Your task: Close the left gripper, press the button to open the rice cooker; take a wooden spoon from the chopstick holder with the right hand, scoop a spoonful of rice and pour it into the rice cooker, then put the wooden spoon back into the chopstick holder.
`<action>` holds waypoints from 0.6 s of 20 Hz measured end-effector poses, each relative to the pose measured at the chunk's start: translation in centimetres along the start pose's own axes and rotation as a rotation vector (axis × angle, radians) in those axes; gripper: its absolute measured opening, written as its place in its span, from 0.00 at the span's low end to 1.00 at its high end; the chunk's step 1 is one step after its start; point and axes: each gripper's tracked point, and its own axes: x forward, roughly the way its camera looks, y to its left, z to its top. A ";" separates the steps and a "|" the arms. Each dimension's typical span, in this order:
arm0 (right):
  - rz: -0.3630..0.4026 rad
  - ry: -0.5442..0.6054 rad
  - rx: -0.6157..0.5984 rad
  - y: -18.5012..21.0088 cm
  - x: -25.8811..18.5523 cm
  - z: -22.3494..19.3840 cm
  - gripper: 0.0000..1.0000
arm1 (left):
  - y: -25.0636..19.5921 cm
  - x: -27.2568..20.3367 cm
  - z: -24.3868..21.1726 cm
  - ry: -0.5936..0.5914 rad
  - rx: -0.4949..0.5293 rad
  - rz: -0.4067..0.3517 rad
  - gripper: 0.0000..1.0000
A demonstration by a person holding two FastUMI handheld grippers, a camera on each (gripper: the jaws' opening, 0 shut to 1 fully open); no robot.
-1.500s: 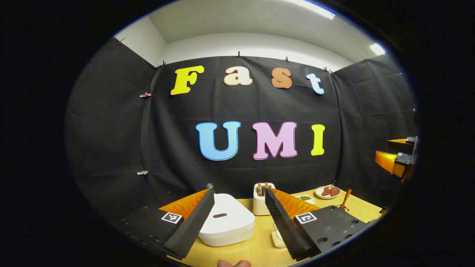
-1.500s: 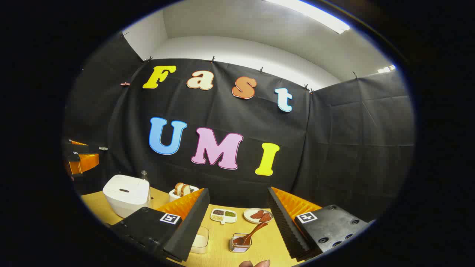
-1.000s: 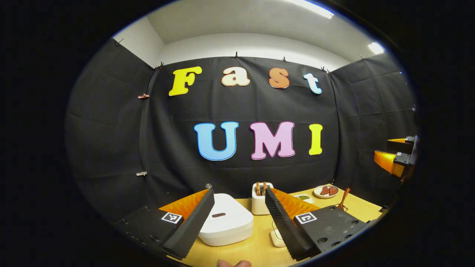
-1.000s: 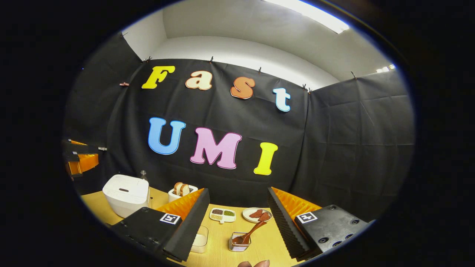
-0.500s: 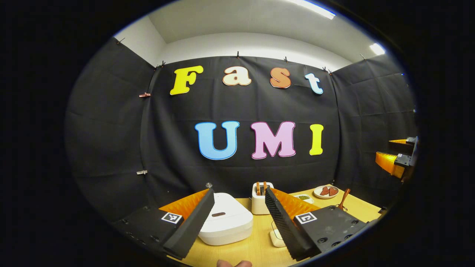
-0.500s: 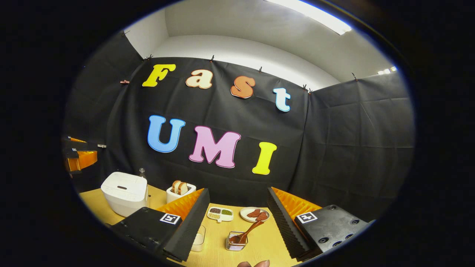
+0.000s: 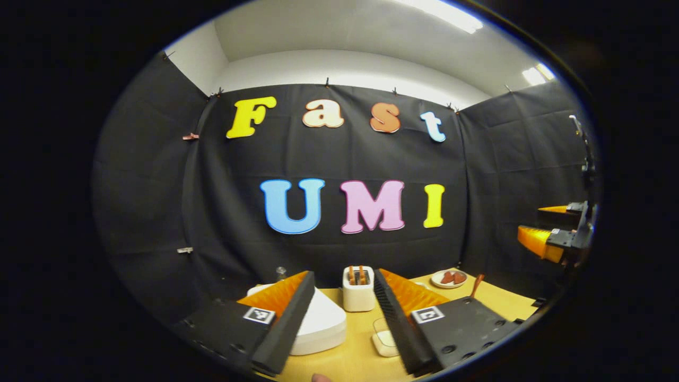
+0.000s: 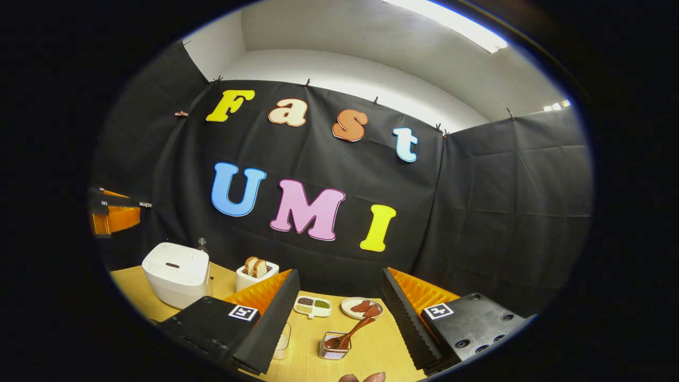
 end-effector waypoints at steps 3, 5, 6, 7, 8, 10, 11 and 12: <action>-0.001 -0.005 0.000 0.0 0.2 0.2 0.97 | 0.5 0.5 1.5 -0.029 -0.005 -0.077 0.10; -0.001 -0.008 -0.011 0.0 0.1 0.3 0.97 | 2.0 1.7 1.3 -0.002 0.025 -0.104 0.06; -0.001 -0.008 -0.015 0.0 0.1 0.4 0.97 | 3.4 2.7 0.7 0.041 0.039 -0.101 0.06; -0.002 -0.007 -0.017 -0.1 0.0 0.3 0.97 | 4.7 3.9 -0.1 0.087 0.044 -0.103 0.06; -0.004 -0.007 -0.017 -0.1 0.0 0.4 0.97 | 6.0 5.0 -1.0 0.143 0.035 -0.105 0.06; -0.010 -0.012 -0.029 -0.2 0.0 0.5 0.97 | 8.3 7.5 -3.1 0.251 0.007 -0.129 0.06; -0.016 -0.012 -0.043 -0.3 0.0 0.4 0.97 | 9.2 8.4 -4.6 0.316 0.003 -0.149 0.06; -0.023 -0.012 -0.055 -0.6 -0.1 0.3 0.97 | 10.2 9.5 -5.9 0.369 0.007 -0.170 0.06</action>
